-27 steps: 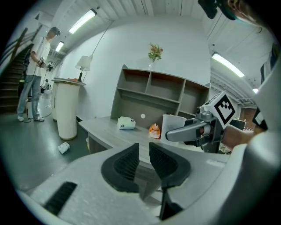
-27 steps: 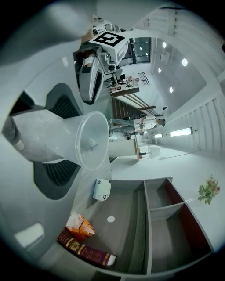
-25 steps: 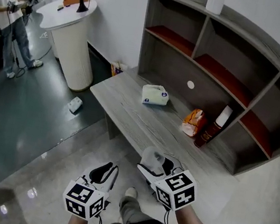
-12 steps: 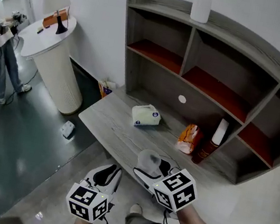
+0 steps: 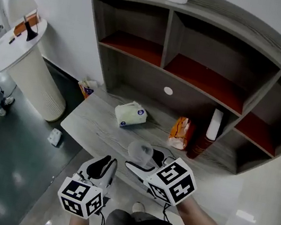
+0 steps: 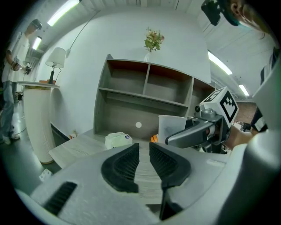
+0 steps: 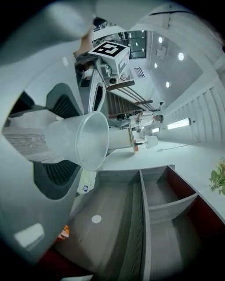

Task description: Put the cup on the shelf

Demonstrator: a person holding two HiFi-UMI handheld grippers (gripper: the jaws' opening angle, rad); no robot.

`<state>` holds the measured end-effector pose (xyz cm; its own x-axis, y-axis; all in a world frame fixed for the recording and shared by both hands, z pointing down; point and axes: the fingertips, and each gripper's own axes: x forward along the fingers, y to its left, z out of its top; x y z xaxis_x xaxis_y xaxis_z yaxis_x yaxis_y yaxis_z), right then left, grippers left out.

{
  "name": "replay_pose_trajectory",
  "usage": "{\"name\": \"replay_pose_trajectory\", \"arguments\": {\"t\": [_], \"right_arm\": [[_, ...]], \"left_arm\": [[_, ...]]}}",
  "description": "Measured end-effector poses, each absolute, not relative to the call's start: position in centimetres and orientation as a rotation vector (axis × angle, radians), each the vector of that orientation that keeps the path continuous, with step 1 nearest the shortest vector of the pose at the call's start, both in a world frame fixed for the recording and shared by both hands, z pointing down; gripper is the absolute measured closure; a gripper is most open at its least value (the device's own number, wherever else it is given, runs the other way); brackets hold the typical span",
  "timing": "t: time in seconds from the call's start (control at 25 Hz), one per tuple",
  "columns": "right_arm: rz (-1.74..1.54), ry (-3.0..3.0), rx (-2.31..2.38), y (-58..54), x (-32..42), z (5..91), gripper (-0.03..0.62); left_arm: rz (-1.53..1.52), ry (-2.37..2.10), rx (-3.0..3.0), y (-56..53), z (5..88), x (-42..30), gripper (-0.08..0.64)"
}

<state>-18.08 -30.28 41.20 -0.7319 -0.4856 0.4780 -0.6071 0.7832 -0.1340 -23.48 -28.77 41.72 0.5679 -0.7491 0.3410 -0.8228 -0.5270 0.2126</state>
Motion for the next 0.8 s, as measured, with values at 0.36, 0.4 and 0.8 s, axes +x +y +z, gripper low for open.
{"name": "replay_pose_trajectory", "arguments": {"t": [0.36,0.4,0.8], "right_arm": [[0.435,-2.548,0.895,-32.8,-16.5,39.1,0.305],[0.427,-2.546,0.907,-33.2,-16.3,38.9,0.305],[0.408,-2.495,1.111,-39.5,-14.5,36.1,0.305]], "left_arm": [[0.317,-1.106,2.564,-33.6,40.4,-19.9,0.486],[0.323,-1.085,2.577,-34.0,40.3,-19.5,0.485],[0.353,-0.899,2.667,-41.3,38.1,-18.2,0.482]]}}
